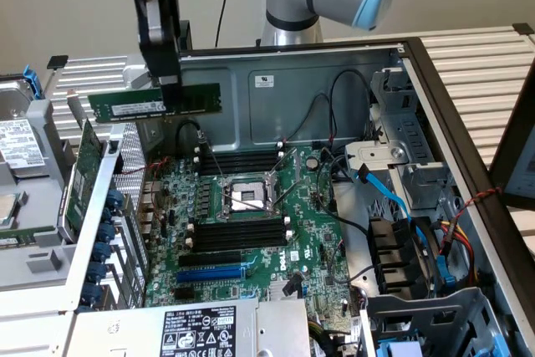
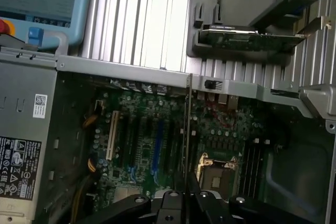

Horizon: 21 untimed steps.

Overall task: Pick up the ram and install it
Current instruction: 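Pick up the ram and move it above insertion slot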

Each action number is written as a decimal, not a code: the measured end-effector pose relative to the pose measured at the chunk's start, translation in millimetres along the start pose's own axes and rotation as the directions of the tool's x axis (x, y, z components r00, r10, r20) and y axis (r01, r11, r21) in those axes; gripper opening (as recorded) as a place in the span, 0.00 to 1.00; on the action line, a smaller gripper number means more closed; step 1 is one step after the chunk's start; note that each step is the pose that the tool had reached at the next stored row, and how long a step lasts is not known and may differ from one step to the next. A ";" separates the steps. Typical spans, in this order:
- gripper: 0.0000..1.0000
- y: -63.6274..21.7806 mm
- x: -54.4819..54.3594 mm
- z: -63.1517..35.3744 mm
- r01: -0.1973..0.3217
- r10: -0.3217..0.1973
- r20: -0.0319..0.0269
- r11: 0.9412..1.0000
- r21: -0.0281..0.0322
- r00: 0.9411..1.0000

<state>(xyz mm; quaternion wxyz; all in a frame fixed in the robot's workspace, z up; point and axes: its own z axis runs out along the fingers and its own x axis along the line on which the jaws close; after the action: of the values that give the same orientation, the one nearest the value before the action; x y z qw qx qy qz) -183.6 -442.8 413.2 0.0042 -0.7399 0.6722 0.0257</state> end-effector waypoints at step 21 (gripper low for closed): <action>0.13 -59.0 -28.0 7.9 -0.002 0.002 -0.057 1.000 -0.003 0.998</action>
<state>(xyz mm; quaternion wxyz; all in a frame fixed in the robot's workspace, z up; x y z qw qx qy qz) -127.8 -409.0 404.9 -0.0161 -0.7397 0.6727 0.0056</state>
